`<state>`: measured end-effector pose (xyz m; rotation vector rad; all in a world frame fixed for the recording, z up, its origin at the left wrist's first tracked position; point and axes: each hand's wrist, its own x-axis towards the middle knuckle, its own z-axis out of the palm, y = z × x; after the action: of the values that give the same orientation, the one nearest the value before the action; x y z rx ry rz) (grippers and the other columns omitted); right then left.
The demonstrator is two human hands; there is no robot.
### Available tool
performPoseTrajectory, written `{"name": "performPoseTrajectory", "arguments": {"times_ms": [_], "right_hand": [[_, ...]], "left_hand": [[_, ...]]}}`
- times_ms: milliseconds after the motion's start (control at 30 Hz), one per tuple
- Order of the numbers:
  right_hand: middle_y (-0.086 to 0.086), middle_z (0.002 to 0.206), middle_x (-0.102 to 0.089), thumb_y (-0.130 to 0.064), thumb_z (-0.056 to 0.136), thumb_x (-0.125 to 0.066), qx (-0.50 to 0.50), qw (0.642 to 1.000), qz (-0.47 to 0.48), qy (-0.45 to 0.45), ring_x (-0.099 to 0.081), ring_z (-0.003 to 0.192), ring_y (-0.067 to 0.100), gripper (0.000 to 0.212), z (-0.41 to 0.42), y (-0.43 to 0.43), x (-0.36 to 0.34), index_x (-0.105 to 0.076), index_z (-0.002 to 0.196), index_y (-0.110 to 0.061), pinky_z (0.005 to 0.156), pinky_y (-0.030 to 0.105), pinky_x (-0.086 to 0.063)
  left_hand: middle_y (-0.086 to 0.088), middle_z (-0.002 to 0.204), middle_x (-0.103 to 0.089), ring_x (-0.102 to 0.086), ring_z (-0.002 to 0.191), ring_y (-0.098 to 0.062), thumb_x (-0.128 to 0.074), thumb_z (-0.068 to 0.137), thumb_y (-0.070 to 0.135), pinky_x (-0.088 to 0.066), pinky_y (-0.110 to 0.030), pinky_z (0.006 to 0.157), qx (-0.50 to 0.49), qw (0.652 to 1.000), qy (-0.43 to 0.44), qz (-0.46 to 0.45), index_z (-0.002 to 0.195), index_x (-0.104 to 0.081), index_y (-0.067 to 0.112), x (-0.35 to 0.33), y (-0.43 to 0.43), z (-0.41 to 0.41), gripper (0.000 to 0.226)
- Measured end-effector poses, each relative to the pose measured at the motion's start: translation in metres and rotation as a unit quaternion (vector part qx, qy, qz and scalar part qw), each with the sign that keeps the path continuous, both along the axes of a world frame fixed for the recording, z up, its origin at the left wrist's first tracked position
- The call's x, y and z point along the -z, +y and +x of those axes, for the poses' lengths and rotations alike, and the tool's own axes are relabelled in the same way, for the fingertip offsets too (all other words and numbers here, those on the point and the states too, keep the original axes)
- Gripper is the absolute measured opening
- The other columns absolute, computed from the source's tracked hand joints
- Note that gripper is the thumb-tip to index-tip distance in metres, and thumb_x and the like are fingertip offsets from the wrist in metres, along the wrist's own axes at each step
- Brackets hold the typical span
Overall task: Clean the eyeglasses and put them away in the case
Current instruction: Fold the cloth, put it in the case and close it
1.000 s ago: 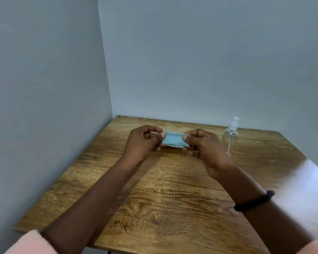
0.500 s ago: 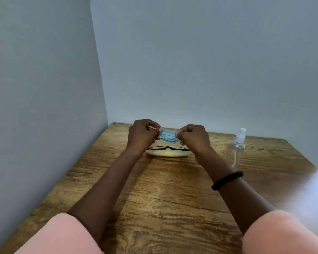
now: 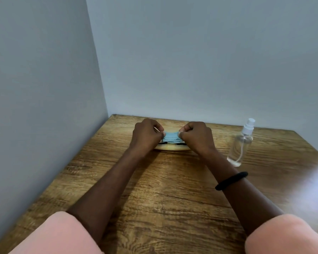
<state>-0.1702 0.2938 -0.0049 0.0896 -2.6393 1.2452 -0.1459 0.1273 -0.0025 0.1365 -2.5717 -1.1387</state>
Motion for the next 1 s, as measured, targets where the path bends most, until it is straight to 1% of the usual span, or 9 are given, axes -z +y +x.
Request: {"name": "performPoseTrajectory", "arguments": {"times_ms": [100, 267, 467, 567, 700, 767, 833, 900, 1000], "right_hand": [[-0.006, 0.085, -0.073, -0.021, 0.082, -0.070, 0.000, 0.999, 0.032, 0.000, -0.068, 0.086, 0.017, 0.005, 0.002, 0.000, 0.002, -0.073, 0.079, -0.023, 0.079, 0.039, -0.058], [-0.018, 0.073, -0.061, -0.023, 0.078, -0.072, 0.015, 0.998, 0.062, -0.007, -0.059, 0.081, 0.012, 0.015, 0.008, 0.002, 0.006, -0.063, 0.069, -0.030, 0.089, 0.044, -0.053], [-0.018, 0.076, -0.059, -0.029, 0.078, -0.076, 0.019, 0.998, 0.050, -0.014, -0.062, 0.088, 0.016, 0.015, 0.011, 0.004, 0.008, -0.062, 0.076, -0.030, 0.090, 0.044, -0.052], [-0.018, 0.075, -0.058, -0.031, 0.079, -0.078, 0.021, 0.999, 0.041, -0.014, -0.062, 0.088, 0.016, 0.020, 0.012, 0.005, 0.009, -0.059, 0.072, -0.030, 0.090, 0.044, -0.052], [-0.016, 0.075, -0.058, -0.032, 0.080, -0.078, 0.024, 0.999, 0.039, -0.013, -0.062, 0.088, 0.017, 0.023, 0.012, 0.005, 0.010, -0.058, 0.070, -0.030, 0.090, 0.045, -0.053], [-0.014, 0.076, -0.059, -0.033, 0.080, -0.078, 0.026, 0.999, 0.039, -0.015, -0.063, 0.089, 0.018, 0.023, 0.012, 0.004, 0.010, -0.057, 0.070, -0.030, 0.090, 0.045, -0.053], [-0.015, 0.076, -0.058, -0.033, 0.080, -0.078, 0.029, 0.999, 0.038, -0.014, -0.063, 0.090, 0.018, 0.024, 0.012, 0.003, 0.010, -0.057, 0.069, -0.031, 0.090, 0.045, -0.053], [-0.018, 0.074, -0.055, -0.033, 0.080, -0.078, 0.031, 0.999, 0.037, -0.010, -0.062, 0.089, 0.017, 0.025, 0.011, 0.003, 0.011, -0.056, 0.069, -0.031, 0.089, 0.045, -0.054], [-0.016, 0.077, -0.057, -0.034, 0.078, -0.079, 0.035, 0.999, 0.031, -0.009, -0.062, 0.090, 0.017, 0.023, 0.011, 0.004, 0.013, -0.057, 0.073, -0.030, 0.088, 0.042, -0.053]], "left_hand": [[0.000, 0.089, -0.075, -0.068, 0.083, -0.012, -0.081, 0.085, 0.023, -0.046, -0.022, 0.065, 0.001, 0.999, -0.003, -0.032, 0.091, -0.076, 0.018, 0.003, 0.001, 0.000, 0.009], [-0.001, 0.086, -0.073, -0.070, 0.084, -0.016, -0.080, 0.085, 0.020, -0.056, -0.029, 0.075, 0.004, 0.999, -0.004, -0.040, 0.091, -0.076, 0.017, 0.006, 0.001, 0.004, 0.008], [0.002, 0.085, -0.070, -0.068, 0.085, -0.017, -0.082, 0.084, 0.030, -0.051, -0.030, 0.071, -0.001, 0.999, 0.010, -0.046, 0.097, -0.073, 0.018, 0.011, -0.003, 0.009, 0.020], [-0.003, 0.108, -0.063, -0.062, 0.103, -0.021, -0.084, 0.080, 0.043, -0.046, -0.033, 0.077, -0.026, 0.996, 0.026, -0.075, 0.113, -0.064, 0.021, 0.013, -0.007, 0.011, 0.045], [-0.013, 0.150, -0.043, -0.044, 0.137, -0.032, -0.085, 0.070, 0.060, -0.045, -0.052, 0.107, -0.009, 0.999, -0.009, -0.046, 0.155, -0.031, 0.024, 0.012, -0.018, 0.010, 0.107], [-0.012, 0.157, -0.041, -0.047, 0.139, -0.029, -0.086, 0.064, 0.063, -0.045, -0.046, 0.109, 0.070, 0.994, -0.076, 0.027, 0.163, -0.008, 0.028, 0.010, -0.029, 0.009, 0.130], [-0.009, 0.152, -0.046, -0.054, 0.128, -0.023, -0.086, 0.062, 0.063, -0.048, -0.034, 0.098, 0.127, 0.981, -0.135, 0.051, 0.162, 0.005, 0.034, 0.012, -0.036, 0.010, 0.139], [-0.002, 0.139, -0.050, -0.054, 0.118, -0.017, -0.088, 0.063, 0.061, -0.045, -0.021, 0.082, 0.150, 0.976, -0.151, 0.043, 0.161, 0.010, 0.038, 0.015, -0.040, 0.008, 0.140], [0.005, 0.126, -0.048, -0.055, 0.111, -0.010, -0.090, 0.064, 0.058, -0.040, -0.015, 0.075, 0.162, 0.974, -0.152, 0.033, 0.159, 0.012, 0.041, 0.018, -0.043, 0.006, 0.141]]}}
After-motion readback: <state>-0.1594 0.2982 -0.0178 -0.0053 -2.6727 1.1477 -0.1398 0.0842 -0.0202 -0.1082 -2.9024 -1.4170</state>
